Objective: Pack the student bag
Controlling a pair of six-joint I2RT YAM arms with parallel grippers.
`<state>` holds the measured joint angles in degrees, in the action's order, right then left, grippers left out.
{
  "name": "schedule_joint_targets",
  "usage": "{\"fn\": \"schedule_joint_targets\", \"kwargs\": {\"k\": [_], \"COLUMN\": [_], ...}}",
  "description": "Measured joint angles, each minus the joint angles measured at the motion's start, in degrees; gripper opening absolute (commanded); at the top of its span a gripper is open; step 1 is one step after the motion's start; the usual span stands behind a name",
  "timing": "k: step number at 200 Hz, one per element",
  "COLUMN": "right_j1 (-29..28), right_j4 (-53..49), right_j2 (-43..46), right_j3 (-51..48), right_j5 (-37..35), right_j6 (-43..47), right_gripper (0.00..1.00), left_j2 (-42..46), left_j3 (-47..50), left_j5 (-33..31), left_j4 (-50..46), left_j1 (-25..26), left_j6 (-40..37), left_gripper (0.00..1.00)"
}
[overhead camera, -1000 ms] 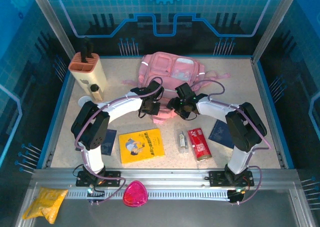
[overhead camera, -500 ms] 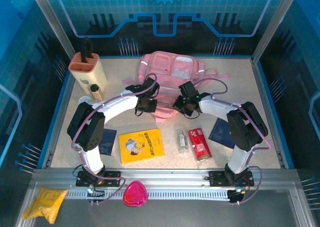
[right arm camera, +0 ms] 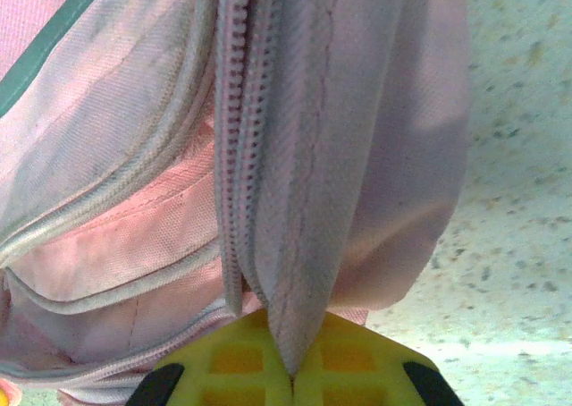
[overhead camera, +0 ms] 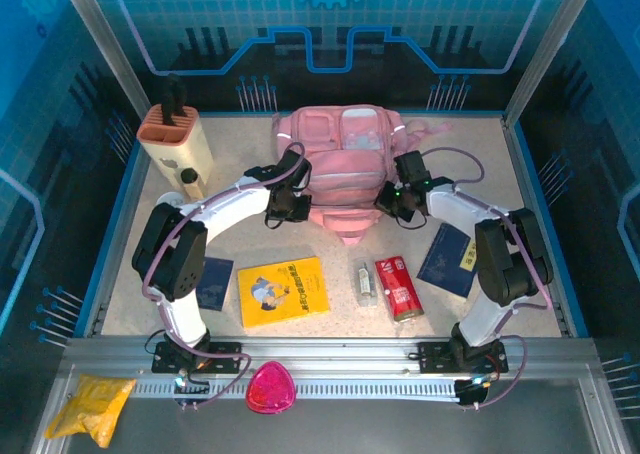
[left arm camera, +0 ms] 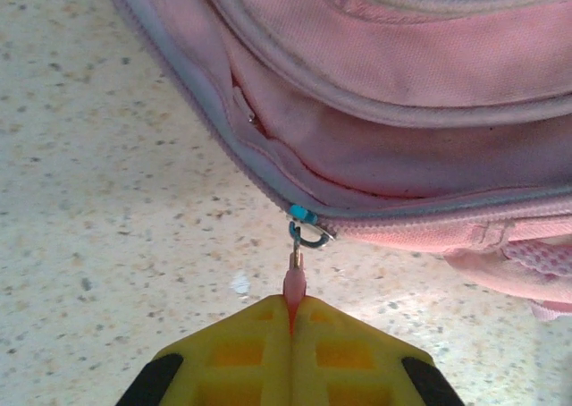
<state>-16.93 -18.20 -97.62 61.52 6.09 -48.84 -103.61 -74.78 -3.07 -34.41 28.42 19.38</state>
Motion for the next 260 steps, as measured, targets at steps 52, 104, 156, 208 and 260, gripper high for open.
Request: {"fn": "schedule_joint_targets", "kwargs": {"k": [52, 104, 156, 208, 260], "right_j1": [0.5, 0.5, 0.5, -2.2, -6.8], "right_j4": [-1.0, -1.9, -1.8, -1.8, 0.5], "right_j2": [0.5, 7.7, 11.5, 11.9, 12.2], "right_j3": [0.1, -0.6, -2.7, -2.8, -5.7], "right_j5": [1.8, 3.9, 5.2, 5.8, 6.0], "right_j6": [3.0, 3.0, 1.7, 0.1, -4.9], "right_gripper": [0.25, 0.43, 0.51, 0.55, 0.62], "left_j2": [-2.0, -6.0, -7.8, -8.5, -8.5], "left_j3": [0.4, 0.8, 2.3, 2.3, 2.6], "left_j5": [1.7, 1.6, 1.4, -0.1, -0.5], "left_j4": [3.4, 7.0, 11.1, 13.0, 15.3], "left_j1": [-0.5, -0.5, -0.6, -0.8, -0.8], "left_j6": [0.2, 0.2, 0.2, -0.5, -4.6], "left_gripper": [0.06, 0.19, 0.26, 0.34, 0.26]}}
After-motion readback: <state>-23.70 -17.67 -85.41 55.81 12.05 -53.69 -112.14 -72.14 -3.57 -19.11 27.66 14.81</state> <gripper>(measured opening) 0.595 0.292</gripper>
